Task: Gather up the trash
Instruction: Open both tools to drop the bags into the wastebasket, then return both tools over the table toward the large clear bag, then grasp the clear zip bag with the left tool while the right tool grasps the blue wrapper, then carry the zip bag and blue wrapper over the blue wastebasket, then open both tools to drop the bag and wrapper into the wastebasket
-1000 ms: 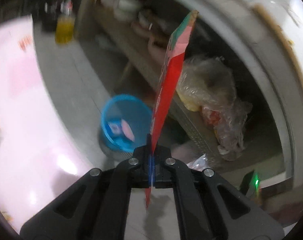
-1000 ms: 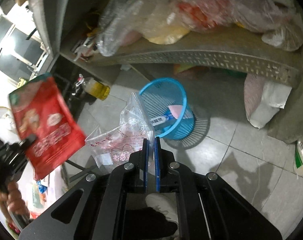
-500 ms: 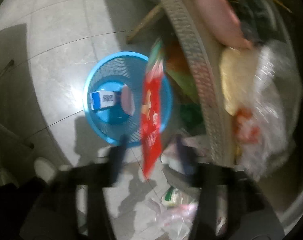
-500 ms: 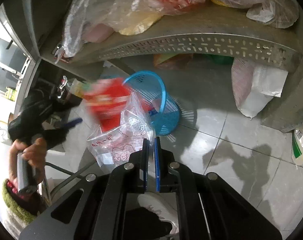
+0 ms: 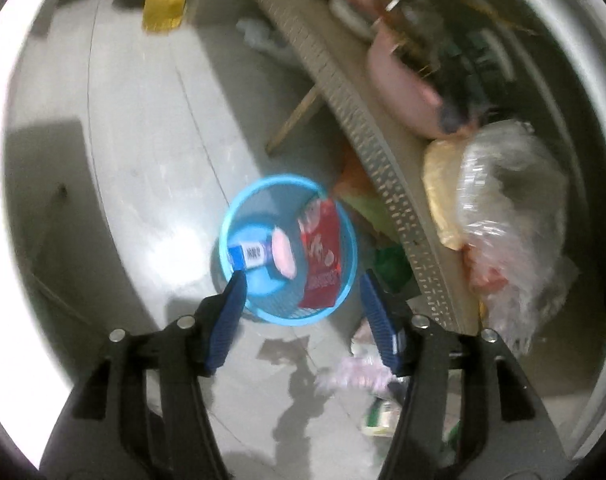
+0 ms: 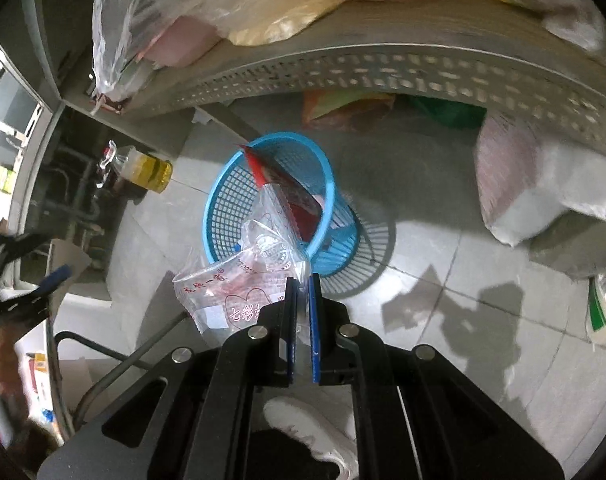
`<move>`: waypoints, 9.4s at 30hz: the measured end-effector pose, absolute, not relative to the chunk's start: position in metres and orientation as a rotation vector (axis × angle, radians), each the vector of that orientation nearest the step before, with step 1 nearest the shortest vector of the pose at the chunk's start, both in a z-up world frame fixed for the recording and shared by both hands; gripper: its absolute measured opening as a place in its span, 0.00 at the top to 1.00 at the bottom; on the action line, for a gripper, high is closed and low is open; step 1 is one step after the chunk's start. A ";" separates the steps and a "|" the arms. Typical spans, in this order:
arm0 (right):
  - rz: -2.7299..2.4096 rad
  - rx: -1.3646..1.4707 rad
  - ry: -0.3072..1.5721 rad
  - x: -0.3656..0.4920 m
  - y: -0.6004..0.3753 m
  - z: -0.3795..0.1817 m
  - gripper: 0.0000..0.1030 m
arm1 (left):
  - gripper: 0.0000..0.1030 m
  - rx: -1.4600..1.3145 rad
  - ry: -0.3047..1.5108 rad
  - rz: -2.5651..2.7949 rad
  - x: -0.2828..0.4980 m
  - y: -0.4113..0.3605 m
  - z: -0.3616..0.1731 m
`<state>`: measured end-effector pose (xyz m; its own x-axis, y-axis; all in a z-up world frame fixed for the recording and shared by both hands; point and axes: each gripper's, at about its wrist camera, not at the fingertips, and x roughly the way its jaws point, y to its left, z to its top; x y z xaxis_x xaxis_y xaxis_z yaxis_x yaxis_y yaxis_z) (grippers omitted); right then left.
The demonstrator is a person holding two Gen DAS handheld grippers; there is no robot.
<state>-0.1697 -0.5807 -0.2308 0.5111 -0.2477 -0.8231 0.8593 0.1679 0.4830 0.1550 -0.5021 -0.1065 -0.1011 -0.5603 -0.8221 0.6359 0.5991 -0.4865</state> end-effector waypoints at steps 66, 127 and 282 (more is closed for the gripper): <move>-0.270 0.143 1.041 0.086 -0.263 -0.107 0.11 | 0.09 0.236 0.940 -0.286 0.122 -0.052 -0.082; -0.202 0.081 0.813 0.072 -0.249 -0.056 0.06 | 0.08 0.224 0.749 -0.239 0.105 -0.029 -0.019; -0.770 1.045 0.755 -0.052 -0.660 -0.296 0.58 | 0.50 0.554 1.341 -1.057 0.137 -0.621 -0.191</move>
